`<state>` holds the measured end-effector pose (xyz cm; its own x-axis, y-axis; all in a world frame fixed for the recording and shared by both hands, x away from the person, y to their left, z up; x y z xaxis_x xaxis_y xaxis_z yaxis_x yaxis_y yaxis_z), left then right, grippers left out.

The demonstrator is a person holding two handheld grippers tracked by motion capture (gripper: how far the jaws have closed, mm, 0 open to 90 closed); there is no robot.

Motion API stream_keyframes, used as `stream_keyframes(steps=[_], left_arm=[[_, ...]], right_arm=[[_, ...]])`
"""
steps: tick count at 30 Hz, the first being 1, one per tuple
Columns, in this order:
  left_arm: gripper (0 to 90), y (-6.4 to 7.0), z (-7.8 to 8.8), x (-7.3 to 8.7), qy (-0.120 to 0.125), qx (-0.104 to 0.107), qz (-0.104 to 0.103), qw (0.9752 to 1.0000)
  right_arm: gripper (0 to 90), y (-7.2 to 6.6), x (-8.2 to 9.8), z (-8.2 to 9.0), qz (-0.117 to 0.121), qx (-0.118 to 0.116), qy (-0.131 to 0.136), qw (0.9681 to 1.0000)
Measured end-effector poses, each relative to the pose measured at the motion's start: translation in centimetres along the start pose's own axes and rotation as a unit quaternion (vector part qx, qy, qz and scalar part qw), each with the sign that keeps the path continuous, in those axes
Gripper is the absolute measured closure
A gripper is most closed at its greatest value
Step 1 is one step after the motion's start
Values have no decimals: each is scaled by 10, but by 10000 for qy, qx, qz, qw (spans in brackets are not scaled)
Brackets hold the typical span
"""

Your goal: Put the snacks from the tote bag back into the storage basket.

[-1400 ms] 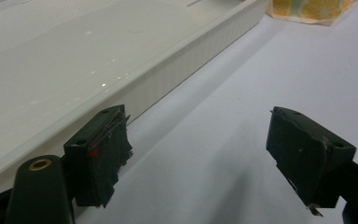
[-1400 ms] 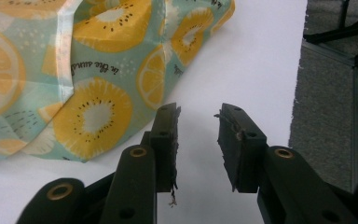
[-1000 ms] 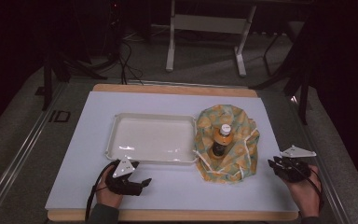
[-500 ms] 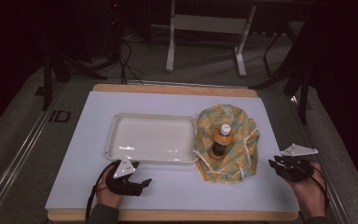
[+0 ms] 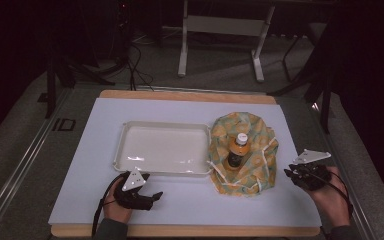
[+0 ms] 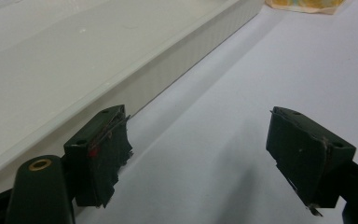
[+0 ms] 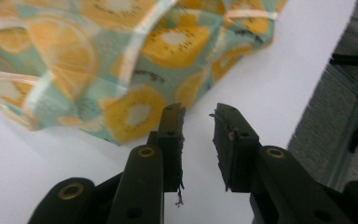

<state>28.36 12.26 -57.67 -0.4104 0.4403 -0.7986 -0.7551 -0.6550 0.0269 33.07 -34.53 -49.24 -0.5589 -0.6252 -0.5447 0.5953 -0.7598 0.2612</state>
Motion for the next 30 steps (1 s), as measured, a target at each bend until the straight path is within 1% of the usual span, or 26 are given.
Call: stream_keyframes(steps=[2,6,10,15,16,19,26,30], left_arm=[[210,0,0,0,-11,-3,1,10000],[210,0,0,0,-22,4,-5,10000],[210,0,0,0,-41,11,-22,10000],[211,0,-1,0,-48,11,-24,10000],[210,0,-1,0,-49,8,-26,10000],[211,1,-1,0,-49,12,-25,10000],[211,1,-1,0,-48,8,-31,10000],[211,1,-1,0,-52,7,-39,10000]], right_arm=[[740,-2,-4,1,82,-40,19,10000],[768,-4,-8,2,173,-63,-57,9998],[794,-7,-13,2,353,-68,-131,9993],[808,-6,-16,1,316,-139,-98,9994],[808,-7,-16,1,306,-166,-137,9993],[805,-8,-17,0,436,-196,-170,9987],[784,-13,-21,0,506,-330,-199,9980],[765,-15,-24,-1,551,-344,-225,9976]])
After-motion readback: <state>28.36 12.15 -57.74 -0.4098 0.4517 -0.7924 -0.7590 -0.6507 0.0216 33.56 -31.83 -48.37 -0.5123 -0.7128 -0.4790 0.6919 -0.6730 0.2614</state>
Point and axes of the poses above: each handheld gripper's, and its own axes: z roughly backward along the jaws, x roughly out of its underside, y roughly to its right, the point moved 6 cm from there along -z, roughly forward along the jaws, and after that the axes turned 1 degree about x, right-handed, at the moved point
